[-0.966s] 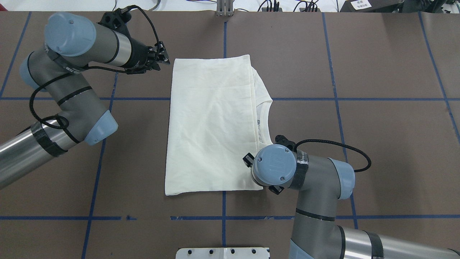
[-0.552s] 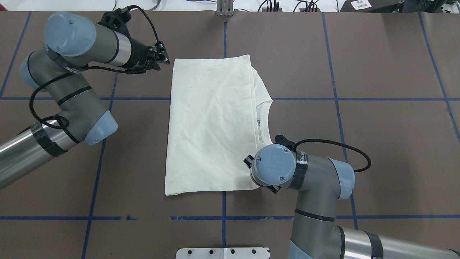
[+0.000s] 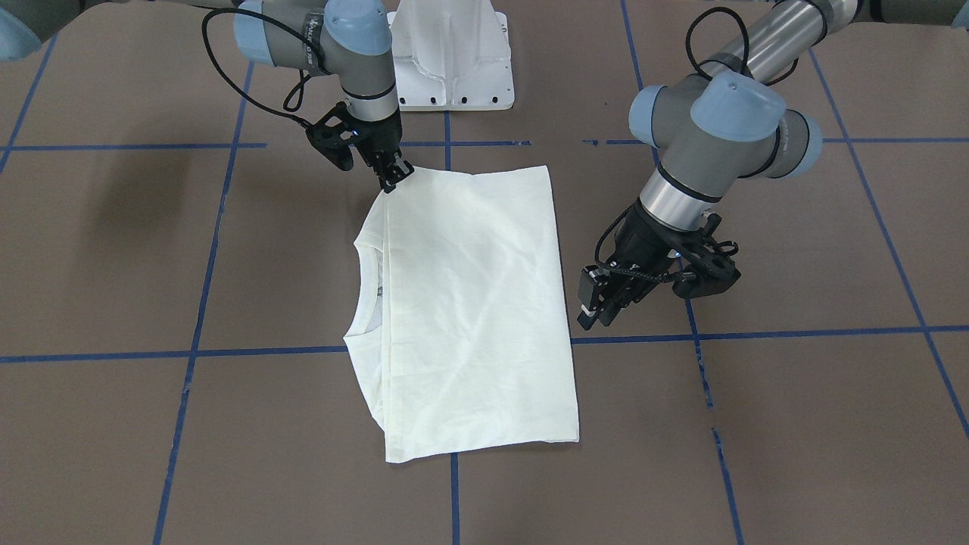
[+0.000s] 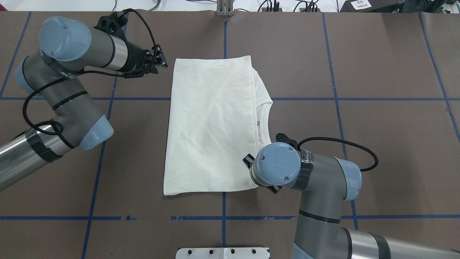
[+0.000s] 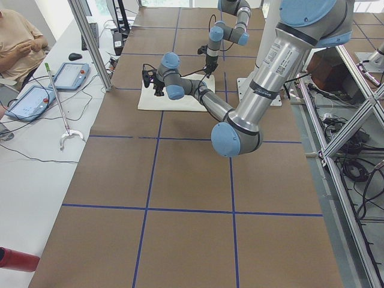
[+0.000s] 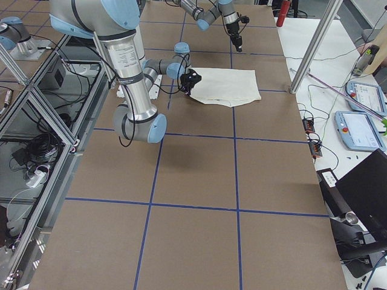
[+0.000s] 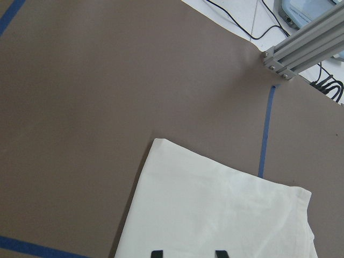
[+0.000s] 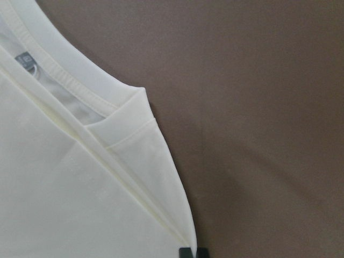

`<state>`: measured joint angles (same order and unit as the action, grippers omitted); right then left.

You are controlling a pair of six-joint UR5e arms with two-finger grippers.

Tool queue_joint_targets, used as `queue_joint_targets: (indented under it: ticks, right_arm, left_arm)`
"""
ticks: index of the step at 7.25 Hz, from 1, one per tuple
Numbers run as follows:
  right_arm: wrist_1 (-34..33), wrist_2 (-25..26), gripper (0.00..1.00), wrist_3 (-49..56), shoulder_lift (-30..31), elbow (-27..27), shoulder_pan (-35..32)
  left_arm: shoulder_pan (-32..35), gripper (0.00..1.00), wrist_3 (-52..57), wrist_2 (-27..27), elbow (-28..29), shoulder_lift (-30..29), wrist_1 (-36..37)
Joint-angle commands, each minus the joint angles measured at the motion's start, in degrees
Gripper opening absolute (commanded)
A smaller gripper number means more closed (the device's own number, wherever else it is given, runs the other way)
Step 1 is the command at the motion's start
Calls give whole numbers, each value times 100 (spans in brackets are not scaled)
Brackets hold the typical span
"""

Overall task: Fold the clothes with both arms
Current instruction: 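Move the left gripper to the shirt edge nearest it and grasp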

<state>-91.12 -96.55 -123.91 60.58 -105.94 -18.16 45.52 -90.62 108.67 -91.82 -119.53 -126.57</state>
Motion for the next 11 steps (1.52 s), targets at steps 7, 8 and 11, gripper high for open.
queue_joint_targets:
  ticks: [7,8,11]
  right_arm:
    - [-107,-39,0,69,59,-270,-117]
    - [-107,-39,0,69,103,-296,-118]
    - [-107,-39,0,69,94,-314,-118]
  left_arm:
    - [-2275,61,-1415,-1014,-1224,1212,641]
    - [-2327,61,-1415,-1006,-1233,1212,825]
    - [-2599,58,-1695,-979,-1303,1212,1108]
